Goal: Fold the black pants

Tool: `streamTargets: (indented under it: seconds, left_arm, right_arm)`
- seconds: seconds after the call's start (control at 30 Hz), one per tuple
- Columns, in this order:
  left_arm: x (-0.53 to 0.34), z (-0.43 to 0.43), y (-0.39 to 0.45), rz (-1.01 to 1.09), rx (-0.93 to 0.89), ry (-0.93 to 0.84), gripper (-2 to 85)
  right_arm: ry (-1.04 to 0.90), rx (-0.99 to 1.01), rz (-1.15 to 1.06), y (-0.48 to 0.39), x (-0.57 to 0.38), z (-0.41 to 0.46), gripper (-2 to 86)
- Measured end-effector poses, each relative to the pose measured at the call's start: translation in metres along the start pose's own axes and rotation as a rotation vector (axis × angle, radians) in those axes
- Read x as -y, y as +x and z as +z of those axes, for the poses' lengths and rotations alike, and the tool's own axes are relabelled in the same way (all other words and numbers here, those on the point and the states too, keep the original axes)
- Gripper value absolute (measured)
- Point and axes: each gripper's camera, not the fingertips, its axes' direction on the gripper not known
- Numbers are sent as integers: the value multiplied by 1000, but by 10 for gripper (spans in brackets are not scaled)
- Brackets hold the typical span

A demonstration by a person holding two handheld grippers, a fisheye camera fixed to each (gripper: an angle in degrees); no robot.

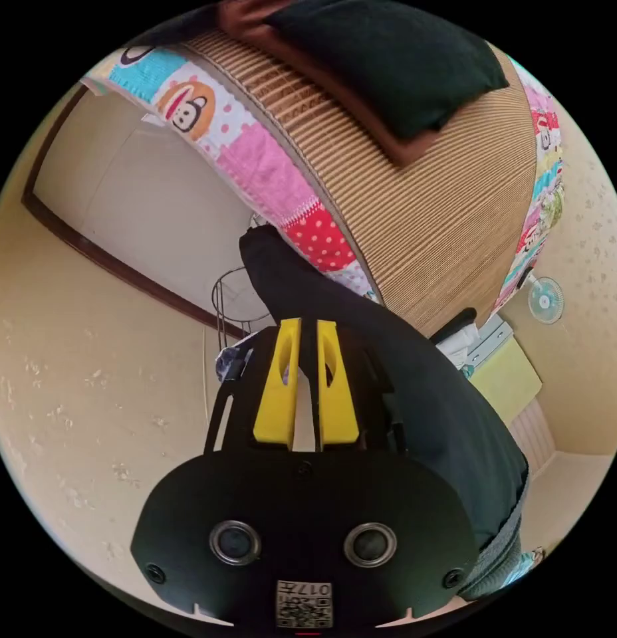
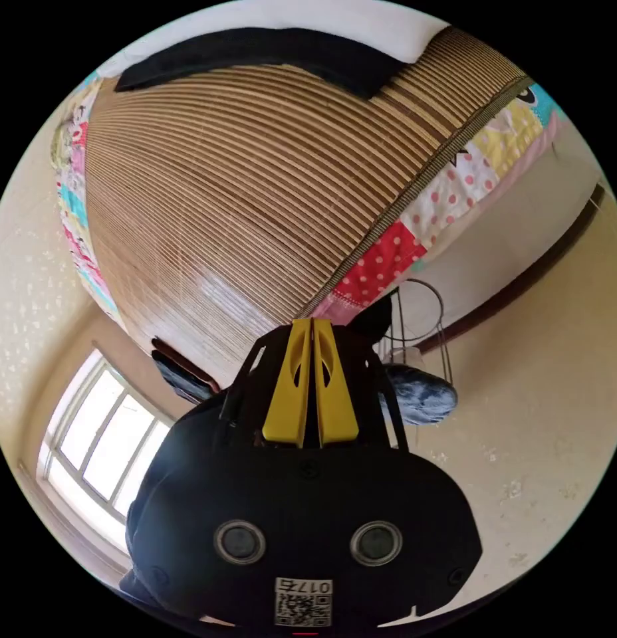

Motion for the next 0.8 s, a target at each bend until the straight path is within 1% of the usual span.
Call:
streamTargets:
  seconds: [0.07,0.17,0.2,0.23,0.27,0.3,0.33,0.37,0.4,0.43,0.47,0.53,0.6,0.67,0.7,0.77,0.8]
  left_arm:
    - [5,-19,-3,17,-58,62,52]
    - [16,-50,-2,7,-119,163,85]
    - [19,-62,-3,-29,-165,226,104]
    - [23,-74,-5,-76,-250,299,121]
    - [24,-79,-6,-95,-301,339,122]
    - [28,-90,-5,-106,-404,421,124]
    - [31,-102,-1,-97,-466,492,121]
    - [33,-108,2,-91,-475,521,119]
    - [38,-121,9,-81,-441,559,120]
    - [42,-135,19,-78,-349,578,122]
    - [45,-142,24,-73,-299,583,123]
    - [60,-164,43,-4,-132,578,128]
    - [75,-174,55,61,-61,555,132]
    - [90,-179,63,118,-35,524,134]
    - [99,-182,67,142,-18,503,134]
    - [109,-184,71,168,9,492,135]
    - [114,-186,71,178,15,493,137]
  right_arm:
    - [76,220,2,7,-4,-25,3]
    - [154,406,39,18,-15,-48,3]
    - [175,430,44,20,-19,-51,3]
    - [219,477,48,23,-28,-55,3]
    - [258,523,56,28,-37,-56,3]
    - [273,543,65,30,-42,-55,3]
    - [294,580,95,35,-52,-49,3]
    - [311,610,134,41,-63,-41,3]
    - [322,622,157,44,-69,-36,3]
    - [353,639,208,51,-83,-27,3]
    - [391,660,258,58,-98,-18,4]
    - [426,713,333,69,-120,-1,4]
    - [436,791,421,81,-141,20,4]
    - [471,922,537,97,-171,42,4]
    - [493,951,568,101,-179,46,4]
    - [609,1024,689,111,-214,55,4]
    - [633,1033,708,112,-221,56,4]
